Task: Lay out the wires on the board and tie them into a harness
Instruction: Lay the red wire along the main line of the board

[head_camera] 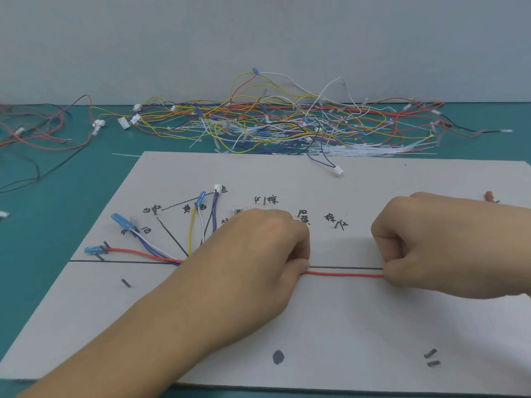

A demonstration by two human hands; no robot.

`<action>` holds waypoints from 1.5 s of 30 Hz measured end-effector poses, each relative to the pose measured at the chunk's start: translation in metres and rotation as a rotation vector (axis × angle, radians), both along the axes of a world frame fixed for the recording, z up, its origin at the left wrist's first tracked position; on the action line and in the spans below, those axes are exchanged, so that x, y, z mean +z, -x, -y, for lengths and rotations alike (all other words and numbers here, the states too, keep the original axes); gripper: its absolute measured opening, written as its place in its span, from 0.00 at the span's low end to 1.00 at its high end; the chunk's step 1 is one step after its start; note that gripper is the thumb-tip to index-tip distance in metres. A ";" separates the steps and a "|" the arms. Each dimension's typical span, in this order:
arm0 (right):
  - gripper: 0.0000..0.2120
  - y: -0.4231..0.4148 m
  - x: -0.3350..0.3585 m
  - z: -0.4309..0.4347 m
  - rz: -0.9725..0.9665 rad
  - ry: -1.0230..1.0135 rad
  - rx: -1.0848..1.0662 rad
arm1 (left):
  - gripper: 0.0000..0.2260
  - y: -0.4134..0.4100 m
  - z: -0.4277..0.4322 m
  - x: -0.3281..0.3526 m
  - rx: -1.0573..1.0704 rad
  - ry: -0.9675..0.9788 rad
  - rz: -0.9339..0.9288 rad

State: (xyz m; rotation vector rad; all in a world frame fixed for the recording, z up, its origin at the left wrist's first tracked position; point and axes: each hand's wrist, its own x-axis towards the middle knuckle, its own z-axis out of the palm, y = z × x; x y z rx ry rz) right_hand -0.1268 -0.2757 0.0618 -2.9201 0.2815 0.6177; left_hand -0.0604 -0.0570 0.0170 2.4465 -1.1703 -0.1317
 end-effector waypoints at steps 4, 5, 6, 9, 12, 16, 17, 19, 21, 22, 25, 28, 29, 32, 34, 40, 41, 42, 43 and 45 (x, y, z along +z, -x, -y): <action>0.09 -0.001 0.003 0.001 0.002 -0.024 -0.007 | 0.04 -0.001 -0.003 0.000 -0.025 -0.003 -0.033; 0.09 -0.001 0.004 0.000 -0.014 -0.033 -0.007 | 0.03 -0.002 -0.003 0.000 -0.025 0.003 -0.043; 0.09 0.000 0.005 0.000 -0.030 -0.047 -0.008 | 0.02 -0.002 -0.002 -0.001 -0.023 0.013 -0.056; 0.09 0.000 0.007 -0.001 -0.037 -0.080 0.003 | 0.08 -0.003 0.001 -0.003 0.008 0.052 -0.101; 0.09 0.002 0.009 0.000 -0.033 -0.118 -0.001 | 0.14 -0.002 0.006 -0.006 0.019 0.073 -0.121; 0.08 0.002 0.008 0.001 -0.030 -0.121 0.022 | 0.16 0.001 0.008 -0.012 0.037 0.117 -0.100; 0.08 0.002 0.008 0.001 -0.029 -0.122 0.027 | 0.17 0.001 0.007 -0.013 0.040 0.128 -0.092; 0.09 0.001 0.007 0.002 -0.028 -0.122 0.029 | 0.18 0.001 0.007 -0.016 0.040 0.155 -0.067; 0.11 0.000 0.005 0.005 -0.021 -0.108 0.023 | 0.17 0.002 0.009 -0.018 0.045 0.181 -0.053; 0.11 -0.001 0.004 0.007 -0.014 -0.098 0.020 | 0.16 0.002 0.011 -0.018 0.048 0.189 -0.048; 0.11 -0.004 0.003 0.012 -0.005 -0.090 -0.007 | 0.14 0.000 0.015 -0.017 0.043 0.186 -0.047; 0.06 -0.008 0.001 0.015 -0.039 -0.084 -0.014 | 0.12 -0.003 0.016 -0.014 0.008 0.165 -0.059; 0.05 -0.009 0.001 0.016 -0.054 -0.087 -0.017 | 0.11 -0.003 0.016 -0.014 0.002 0.154 -0.052; 0.06 -0.009 0.000 0.020 -0.076 -0.091 -0.022 | 0.05 -0.003 0.009 -0.010 -0.028 0.142 -0.028; 0.07 -0.008 0.000 0.023 -0.073 -0.082 -0.012 | 0.01 -0.004 0.001 -0.004 -0.054 0.131 -0.020; 0.05 -0.010 -0.001 0.023 0.257 -0.058 0.001 | 0.03 -0.030 -0.027 0.013 0.227 0.200 0.067; 0.05 -0.012 -0.002 0.020 0.340 -0.071 -0.007 | 0.04 -0.036 -0.030 0.013 0.267 0.191 0.057; 0.06 -0.013 -0.004 0.015 0.404 -0.087 -0.012 | 0.04 -0.040 -0.032 0.013 0.289 0.171 0.049; 0.06 -0.015 -0.005 0.010 0.448 -0.107 -0.002 | 0.04 -0.044 -0.033 0.012 0.296 0.143 0.042; 0.04 -0.015 -0.009 -0.003 0.494 -0.162 0.043 | 0.04 -0.048 -0.033 0.009 0.287 0.088 0.023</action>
